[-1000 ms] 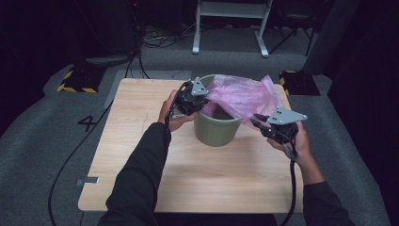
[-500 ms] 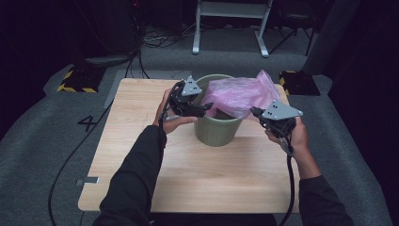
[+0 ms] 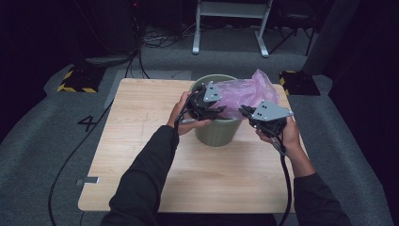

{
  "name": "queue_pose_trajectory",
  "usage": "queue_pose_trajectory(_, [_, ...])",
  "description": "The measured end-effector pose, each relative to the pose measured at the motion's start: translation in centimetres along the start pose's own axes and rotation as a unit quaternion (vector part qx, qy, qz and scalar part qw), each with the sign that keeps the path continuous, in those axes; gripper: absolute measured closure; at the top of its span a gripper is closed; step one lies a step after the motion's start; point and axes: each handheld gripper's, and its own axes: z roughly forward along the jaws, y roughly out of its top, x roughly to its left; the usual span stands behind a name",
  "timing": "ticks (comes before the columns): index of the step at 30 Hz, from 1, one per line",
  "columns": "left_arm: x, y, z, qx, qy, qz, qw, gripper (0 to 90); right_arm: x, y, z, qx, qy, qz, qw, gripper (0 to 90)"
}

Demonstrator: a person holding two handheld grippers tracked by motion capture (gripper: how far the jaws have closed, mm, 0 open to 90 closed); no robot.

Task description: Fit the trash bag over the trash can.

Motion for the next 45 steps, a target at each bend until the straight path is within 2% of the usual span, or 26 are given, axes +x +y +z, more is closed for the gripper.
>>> queue_pose_trajectory(4, [0.5, -0.3, -0.2, 0.002, 0.008, 0.003, 1.0000, 83.7, 0.3, 0.0, -0.4, -0.018, 0.007, 0.003, 0.9998, 74.4])
queue_pose_trajectory(6, [0.7, -0.5, -0.5, 0.002, 0.011, 0.002, 0.9999, 88.6, 0.3, -0.1, -0.7, -0.030, 0.007, 0.010, 0.9995, 61.4])
queue_pose_trajectory(7, [0.8, -0.6, -0.6, 0.000, 0.010, 0.000, 1.0000, 89.2, 0.2, -0.2, -1.0, -0.037, 0.009, 0.017, 0.9991, 56.6])
queue_pose_trajectory(9, [1.1, -0.9, -0.9, 0.001, 0.016, 0.000, 0.9999, 89.4, 0.0, -0.4, -1.5, -0.044, -0.001, 0.031, 0.9985, 44.8])
queue_pose_trajectory(13, [1.7, -1.7, -1.5, -0.002, 0.020, -0.012, 0.9997, 89.4, -0.5, -1.3, -3.0, -0.077, -0.009, 0.067, 0.9947, 32.5])
queue_pose_trajectory(19, [2.3, -2.6, -2.0, -0.004, 0.028, -0.024, 0.9993, 89.3, -0.9, -2.8, -4.3, -0.088, -0.011, 0.098, 0.9912, 23.1])
queue_pose_trajectory(21, [2.5, -2.9, -2.2, -0.008, 0.032, -0.029, 0.9990, 89.2, -0.9, -3.3, -4.4, -0.090, -0.006, 0.111, 0.9897, 22.5])
queue_pose_trajectory(22, [2.6, -3.0, -2.2, -0.008, 0.030, -0.034, 0.9990, 89.2, -0.8, -3.5, -4.4, -0.088, 0.002, 0.119, 0.9889, 23.1])
queue_pose_trajectory(24, [2.7, -3.2, -2.3, -0.009, 0.029, -0.035, 0.9989, 88.9, -0.6, -3.8, -4.0, -0.080, 0.013, 0.118, 0.9896, 29.3])
queue_pose_trajectory(26, [2.7, -3.3, -2.3, -0.009, 0.028, -0.038, 0.9988, 87.1, -0.2, -3.9, -3.7, -0.075, 0.016, 0.101, 0.9919, 51.2])
queue_pose_trajectory(29, [2.8, -3.5, -2.5, -0.014, 0.027, -0.047, 0.9984, 77.9, 0.7, -3.9, -3.3, -0.073, 0.033, 0.073, 0.9941, 71.5])
queue_pose_trajectory(30, [2.8, -3.5, -2.6, -0.016, 0.027, -0.050, 0.9983, 72.0, 0.9, -3.8, -3.2, -0.073, 0.039, 0.065, 0.9944, 75.0])
queue_pose_trajectory(32, [2.6, -3.4, -3.0, -0.029, 0.010, -0.050, 0.9983, 70.9, 1.3, -3.6, -3.0, -0.072, 0.042, 0.055, 0.9950, 81.3])
queue_pose_trajectory(37, [1.2, -2.1, -3.7, -0.047, -0.006, -0.034, 0.9983, 50.2, 1.7, -3.2, -2.7, -0.074, 0.046, 0.044, 0.9953, 85.6])
queue_pose_trajectory(41, [-0.3, -0.9, -4.3, -0.074, -0.030, -0.030, 0.9964, 34.4, 1.9, -3.0, -2.6, -0.073, 0.050, 0.040, 0.9953, 87.3])
queue_pose_trajectory(45, [-1.5, -0.2, -4.0, -0.074, -0.045, -0.021, 0.9960, 24.6, 2.2, -2.8, -2.4, -0.067, 0.054, 0.031, 0.9958, 88.2])
